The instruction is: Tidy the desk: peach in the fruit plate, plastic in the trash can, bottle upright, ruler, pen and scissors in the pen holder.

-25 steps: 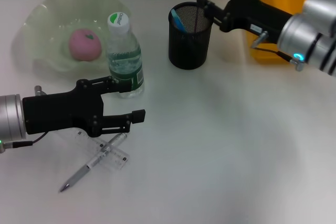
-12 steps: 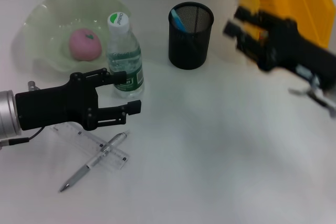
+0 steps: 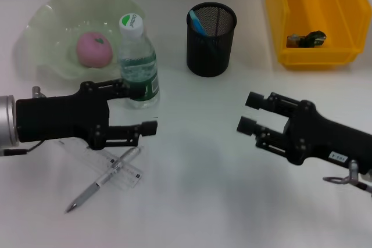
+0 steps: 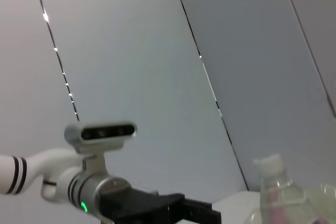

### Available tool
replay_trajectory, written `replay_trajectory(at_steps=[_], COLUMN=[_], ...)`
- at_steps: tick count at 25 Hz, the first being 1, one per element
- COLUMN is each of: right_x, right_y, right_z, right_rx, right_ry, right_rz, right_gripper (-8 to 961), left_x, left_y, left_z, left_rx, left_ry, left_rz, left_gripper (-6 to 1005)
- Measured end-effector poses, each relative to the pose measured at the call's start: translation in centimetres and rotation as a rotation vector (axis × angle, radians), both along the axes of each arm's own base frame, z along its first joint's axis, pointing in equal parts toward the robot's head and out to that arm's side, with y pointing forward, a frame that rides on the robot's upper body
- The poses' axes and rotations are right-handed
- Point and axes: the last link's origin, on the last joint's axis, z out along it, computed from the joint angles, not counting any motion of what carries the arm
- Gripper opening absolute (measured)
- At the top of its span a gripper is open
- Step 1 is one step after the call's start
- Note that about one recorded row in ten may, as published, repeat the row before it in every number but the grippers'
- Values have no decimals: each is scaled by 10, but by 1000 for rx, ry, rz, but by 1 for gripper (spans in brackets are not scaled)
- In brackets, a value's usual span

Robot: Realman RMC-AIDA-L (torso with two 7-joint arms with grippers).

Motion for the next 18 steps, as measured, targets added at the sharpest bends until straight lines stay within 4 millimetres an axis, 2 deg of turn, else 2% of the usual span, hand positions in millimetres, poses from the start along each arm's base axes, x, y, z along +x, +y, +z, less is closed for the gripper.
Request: replay_trajectory(at_steps=[5, 6, 10, 18], right_x=[2, 3, 1, 2], right_y=[-3, -3, -3, -4], right_z=[-4, -6, -9, -11], right_rx=[-10, -11, -23, -27], right_ry=[8, 10, 18, 24], right_rz=[-31, -42, -53, -63], right_gripper=[583, 603, 681, 681], left_x=[6, 14, 26, 58], left_y=[6, 7, 8, 7], left_z=[10, 13, 16, 17], left_rx=[-42, -70, -93, -86], left_ry=[167, 227, 261, 383], left_rz=[-20, -38, -59, -237], left_gripper=[722, 720, 710, 691])
